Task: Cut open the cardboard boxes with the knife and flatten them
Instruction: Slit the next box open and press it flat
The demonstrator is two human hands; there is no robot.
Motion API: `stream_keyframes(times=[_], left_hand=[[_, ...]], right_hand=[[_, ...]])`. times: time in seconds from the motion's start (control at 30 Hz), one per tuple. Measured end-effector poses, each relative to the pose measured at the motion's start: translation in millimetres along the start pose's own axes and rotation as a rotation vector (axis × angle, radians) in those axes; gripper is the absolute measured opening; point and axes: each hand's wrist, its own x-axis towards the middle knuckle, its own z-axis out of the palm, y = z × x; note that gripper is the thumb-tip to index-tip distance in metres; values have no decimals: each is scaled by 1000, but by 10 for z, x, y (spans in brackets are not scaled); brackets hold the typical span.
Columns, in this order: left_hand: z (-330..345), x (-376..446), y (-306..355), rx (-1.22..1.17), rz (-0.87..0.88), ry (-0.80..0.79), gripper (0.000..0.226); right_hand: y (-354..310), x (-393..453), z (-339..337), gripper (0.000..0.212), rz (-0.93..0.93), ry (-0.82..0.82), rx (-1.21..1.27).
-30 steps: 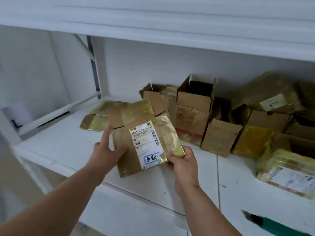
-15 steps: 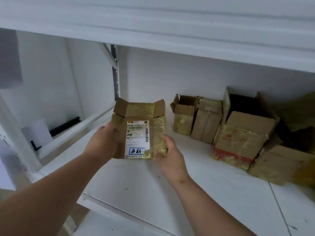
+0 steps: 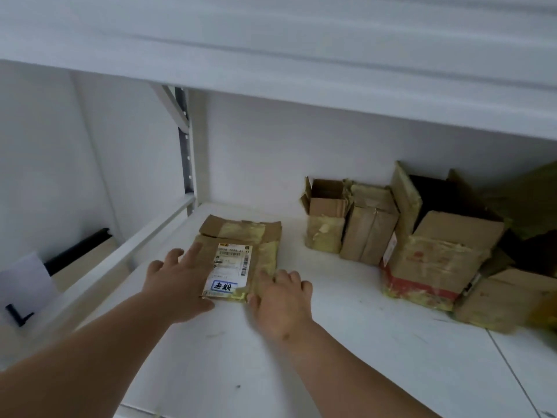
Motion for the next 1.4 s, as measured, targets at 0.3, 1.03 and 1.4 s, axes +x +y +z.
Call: stream_keyframes(times=[0.3,1.03,1.4], left_hand=[[102,192,-91,56,109,-64,71],[-498,394,477,-192,126,245,56],[-462,228,680,-229,166,138,56]], right_hand=[[27,100,23,51,-119,-85,-18],[861,926,-947,85,187,55,-11],[1043,584,-855,22,146,245,6]])
